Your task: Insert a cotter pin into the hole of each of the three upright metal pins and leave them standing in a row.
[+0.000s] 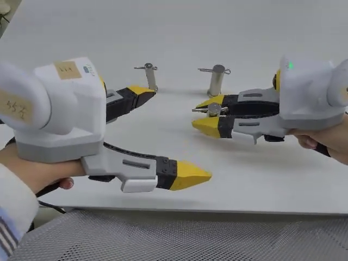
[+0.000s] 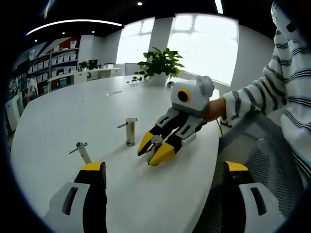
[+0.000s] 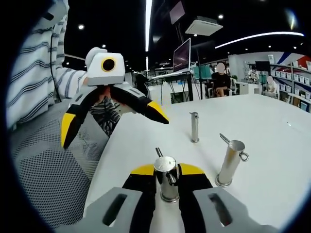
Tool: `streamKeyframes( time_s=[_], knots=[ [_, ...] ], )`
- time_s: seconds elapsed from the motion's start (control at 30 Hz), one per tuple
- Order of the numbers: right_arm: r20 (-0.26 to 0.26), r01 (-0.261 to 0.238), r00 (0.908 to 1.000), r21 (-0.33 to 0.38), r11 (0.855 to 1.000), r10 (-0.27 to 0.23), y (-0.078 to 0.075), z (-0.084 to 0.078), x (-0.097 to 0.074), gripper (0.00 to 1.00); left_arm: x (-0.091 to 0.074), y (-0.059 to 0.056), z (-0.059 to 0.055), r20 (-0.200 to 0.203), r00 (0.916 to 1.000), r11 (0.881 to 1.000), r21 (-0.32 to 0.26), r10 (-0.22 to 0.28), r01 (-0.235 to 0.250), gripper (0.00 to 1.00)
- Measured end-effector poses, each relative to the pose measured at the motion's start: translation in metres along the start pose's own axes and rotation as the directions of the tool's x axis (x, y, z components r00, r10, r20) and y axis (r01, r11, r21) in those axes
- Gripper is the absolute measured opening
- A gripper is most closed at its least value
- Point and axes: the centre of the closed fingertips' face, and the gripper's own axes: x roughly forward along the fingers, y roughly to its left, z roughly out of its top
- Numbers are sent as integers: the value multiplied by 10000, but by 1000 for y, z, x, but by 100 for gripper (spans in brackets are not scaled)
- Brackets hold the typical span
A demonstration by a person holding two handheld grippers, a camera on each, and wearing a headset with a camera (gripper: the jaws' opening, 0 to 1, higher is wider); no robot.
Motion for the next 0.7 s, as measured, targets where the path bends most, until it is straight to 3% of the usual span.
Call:
streamKeyframes(
  time_s=[0.3, 0.43, 0.53, 0.7],
  knots=[
    [-417, 134, 9990, -464, 9988, -153, 0, 0, -8, 9, 1, -4, -2, -109, 9999, 9999, -94, 58, -59, 99],
    [-52, 303, 9995, -450, 9985, -306, -6, 9, -22, 9, 1, -4, -1, -146, 9999, 9999, -83, 90, -92, 99],
    [-55, 544, 9985, -616, 9966, -548, -19, 14, -41, 9, -1, -4, -2, -290, 9996, 10000, 30, 54, -53, 99],
    [-288, 1146, 9927, -700, 9909, -1168, -45, 9, -68, 9, -5, -1, -1, -393, 9991, 9999, 65, 147, -144, 99]
  ],
)
